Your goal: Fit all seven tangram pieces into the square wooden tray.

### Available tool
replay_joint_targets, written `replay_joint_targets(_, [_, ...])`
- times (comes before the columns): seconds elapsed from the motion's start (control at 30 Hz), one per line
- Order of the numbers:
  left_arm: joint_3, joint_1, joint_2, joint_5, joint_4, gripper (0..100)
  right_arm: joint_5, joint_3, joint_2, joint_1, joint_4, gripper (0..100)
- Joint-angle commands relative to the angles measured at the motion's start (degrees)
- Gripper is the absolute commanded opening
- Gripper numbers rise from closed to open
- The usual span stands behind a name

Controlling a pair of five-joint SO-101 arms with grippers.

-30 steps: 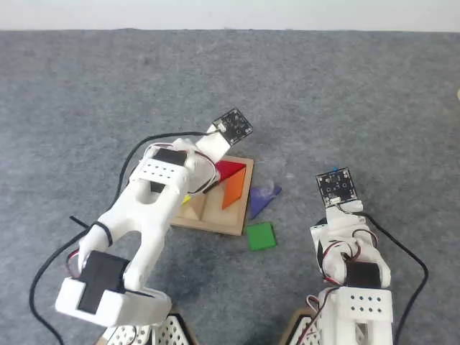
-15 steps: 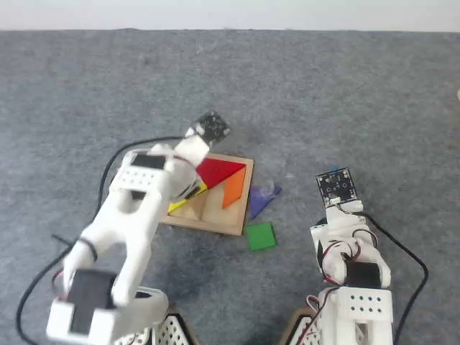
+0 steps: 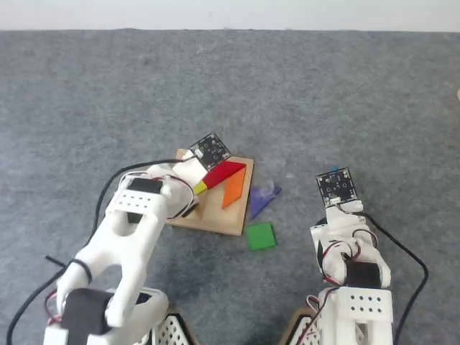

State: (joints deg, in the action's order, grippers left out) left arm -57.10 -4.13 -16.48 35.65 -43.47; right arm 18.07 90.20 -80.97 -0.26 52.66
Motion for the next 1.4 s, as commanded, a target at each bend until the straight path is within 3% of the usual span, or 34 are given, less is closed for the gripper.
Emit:
replay_joint_targets(0.0, [4.5,-1.5,4.6,0.4,-1.1,17,0.6,-0.4,-1.0,-0.8,0.3,0.9])
replay_joint_targets(0.37, [6.2,-10.4,6.0,-1.9,-1.3,17,0.6,-0.4,-1.0,-0.8,0.3,0.9])
replay_joint_targets(0.97, [6.5,-14.9,6.0,-3.2,-2.1,17,0.6,-0.4,-1.0,-0.8,0.3,0.9])
replay_joint_targets(1.37, [13.8,-9.3,11.1,-2.7,-1.9,17,0.5,-0.4,-1.0,-0.8,0.3,0.9])
